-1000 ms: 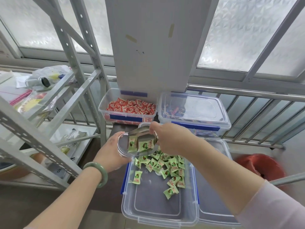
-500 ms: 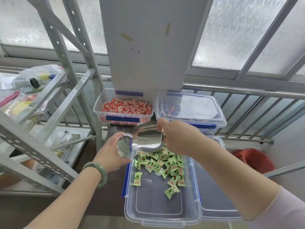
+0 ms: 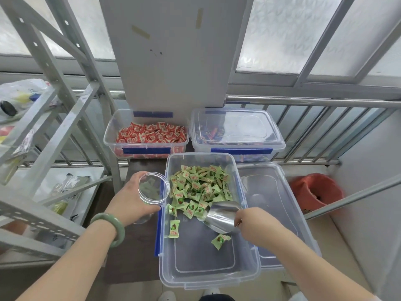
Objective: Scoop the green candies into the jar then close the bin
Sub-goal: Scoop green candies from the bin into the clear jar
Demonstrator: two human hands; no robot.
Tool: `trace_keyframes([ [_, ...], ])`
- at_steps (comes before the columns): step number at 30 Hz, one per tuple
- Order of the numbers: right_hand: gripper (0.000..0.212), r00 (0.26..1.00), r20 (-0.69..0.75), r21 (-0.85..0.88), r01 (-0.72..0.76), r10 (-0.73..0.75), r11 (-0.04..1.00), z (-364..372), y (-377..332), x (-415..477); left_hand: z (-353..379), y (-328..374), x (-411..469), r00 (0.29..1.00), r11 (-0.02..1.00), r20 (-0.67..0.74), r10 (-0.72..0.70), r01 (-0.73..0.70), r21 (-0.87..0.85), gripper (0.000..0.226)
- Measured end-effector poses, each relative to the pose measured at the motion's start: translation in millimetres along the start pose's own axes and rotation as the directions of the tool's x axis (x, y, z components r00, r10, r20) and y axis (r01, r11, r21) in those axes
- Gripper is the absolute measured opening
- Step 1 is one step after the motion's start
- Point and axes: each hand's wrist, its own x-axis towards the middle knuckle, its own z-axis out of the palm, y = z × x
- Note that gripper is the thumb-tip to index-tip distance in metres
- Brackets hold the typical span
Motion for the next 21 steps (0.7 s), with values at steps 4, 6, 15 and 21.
trace_keyframes([
  [4,0.042,1.000,-0.008,-0.039,-0.019,0.019,0.999,16.3,-6.8,13.6,-2.0,2.5,1.3,1.000,1.000,0.015,0.010,-0.010,0.020,0.093],
  [6,0.043,1.000,0.007,-0.040,-0.023,0.024,0.999,23.8,-10.5,22.8,-2.9,4.0,0.5,1.000,0.999,0.017,0.020,-0.021,0.024,0.092],
  [15,0.043,1.000,-0.021,0.159,0.010,-0.007,0.987,35.2,-34.0,62.0,-5.8,6.6,-0.8,1.000,1.000,0.026,0.003,-0.004,0.012,0.092],
  [21,0.032,0.999,-0.044,0.486,0.016,0.007,0.874,46.4,-50.8,86.8,-7.5,12.2,-1.7,0.999,1.000,0.041,-0.002,0.001,0.019,0.090],
])
